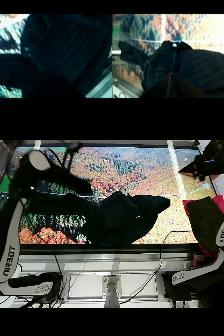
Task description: Fold the clothes and pants, and hang the long-sleeved shirts on hangers.
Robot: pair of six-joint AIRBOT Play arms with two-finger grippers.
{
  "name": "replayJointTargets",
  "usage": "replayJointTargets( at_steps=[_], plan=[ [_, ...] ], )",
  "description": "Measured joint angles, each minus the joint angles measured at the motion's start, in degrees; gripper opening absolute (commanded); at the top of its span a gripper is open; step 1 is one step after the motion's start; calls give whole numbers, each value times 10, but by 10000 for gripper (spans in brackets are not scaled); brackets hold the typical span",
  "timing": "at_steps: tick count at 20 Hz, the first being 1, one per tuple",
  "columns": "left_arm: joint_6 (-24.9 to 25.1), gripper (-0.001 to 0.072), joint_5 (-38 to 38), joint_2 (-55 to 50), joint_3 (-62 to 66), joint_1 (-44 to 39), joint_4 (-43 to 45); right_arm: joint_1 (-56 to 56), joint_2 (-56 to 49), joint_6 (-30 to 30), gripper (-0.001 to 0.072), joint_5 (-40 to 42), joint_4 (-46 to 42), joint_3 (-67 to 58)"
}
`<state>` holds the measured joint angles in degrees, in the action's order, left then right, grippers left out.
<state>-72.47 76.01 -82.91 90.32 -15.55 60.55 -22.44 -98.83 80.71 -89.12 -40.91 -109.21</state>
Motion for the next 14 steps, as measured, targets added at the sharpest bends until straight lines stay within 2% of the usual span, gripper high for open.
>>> replayJointTargets(
  at_steps=[1,2,6,10,14],
  plan=[
    [-5,458,0,-3,-29,0,-5,7,-14,-2,528,1,-4,2],
    [-12,493,-5,-7,-51,1,-6,13,-27,-4,529,3,-10,4],
    [-82,491,-60,-48,-98,11,-24,27,-55,-7,529,25,-22,6],
    [-100,492,-129,-104,-111,16,-87,30,-64,-8,529,50,-25,6],
    [-106,490,-178,-145,-114,16,-111,32,-66,-9,530,58,-25,6]
  ],
)
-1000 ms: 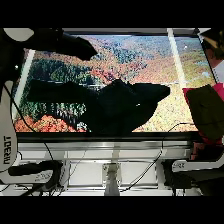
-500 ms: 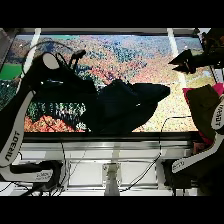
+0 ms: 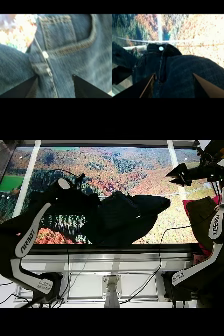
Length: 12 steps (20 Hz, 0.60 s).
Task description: Fold the clothes and pants, and hang the long-sleeved shirts on hangers.
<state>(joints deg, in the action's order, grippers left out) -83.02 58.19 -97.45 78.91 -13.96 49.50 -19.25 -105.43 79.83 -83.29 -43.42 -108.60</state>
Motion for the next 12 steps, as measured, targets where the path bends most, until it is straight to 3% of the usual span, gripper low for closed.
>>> replayJointTargets(
  at_steps=[1,2,3,4,6,9,12],
  plan=[
    [-1,452,-6,-7,0,-1,-3,1,0,-1,529,1,-1,0],
    [-1,353,-12,-12,-1,-2,-6,1,-1,-2,529,3,-1,0],
    [-1,137,-15,-16,-1,-3,-12,1,-1,-4,529,3,-7,0],
    [-1,16,-21,-19,-1,-3,-21,1,-3,-5,529,4,-12,0],
    [5,16,-29,-22,-1,-3,-56,1,-13,-7,529,-3,-19,0],
    [61,15,-24,-11,0,0,-132,1,-40,-8,529,-24,-26,0],
    [111,14,39,27,0,-7,-151,1,-69,-17,529,-33,-29,0]
  ],
)
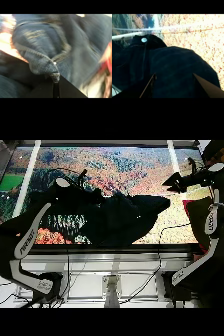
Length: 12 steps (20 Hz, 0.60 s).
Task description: Fold the clothes and pants, and hang the long-sleeved shirts on hangers.
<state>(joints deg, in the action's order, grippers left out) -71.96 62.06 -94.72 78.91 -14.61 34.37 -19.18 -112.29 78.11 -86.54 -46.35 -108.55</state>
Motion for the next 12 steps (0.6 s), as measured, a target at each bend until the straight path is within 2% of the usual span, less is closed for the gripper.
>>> replayJointTargets(
  at_steps=[2,8,12],
  plan=[
    [2,14,52,30,0,-15,54,0,-20,-5,528,-4,-1,0],
    [-13,15,207,87,0,-81,323,5,-66,-10,528,-10,1,0],
    [4,15,242,96,0,-105,397,24,-79,-11,527,-14,12,0]
  ],
)
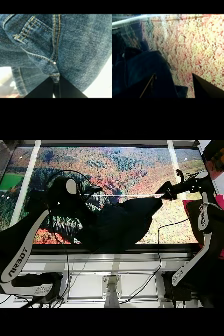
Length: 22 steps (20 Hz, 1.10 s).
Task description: Fold the clothes and pants, and hang the long-sleeved shirts on hangers.
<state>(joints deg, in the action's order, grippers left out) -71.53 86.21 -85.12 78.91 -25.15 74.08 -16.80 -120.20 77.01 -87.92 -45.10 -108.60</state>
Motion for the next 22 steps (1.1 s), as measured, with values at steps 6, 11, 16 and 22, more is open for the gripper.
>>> replayJointTargets(
  at_steps=[6,11,16,22],
  plan=[
    [17,15,4,2,0,-12,30,48,-6,-2,527,-22,25,0],
    [26,16,-11,3,0,-13,36,104,-7,5,439,-61,-8,0],
    [24,16,-55,3,0,-13,37,145,-7,12,30,-91,-22,0],
    [-34,15,-255,30,46,21,38,150,40,10,28,-98,40,-50]
  ],
)
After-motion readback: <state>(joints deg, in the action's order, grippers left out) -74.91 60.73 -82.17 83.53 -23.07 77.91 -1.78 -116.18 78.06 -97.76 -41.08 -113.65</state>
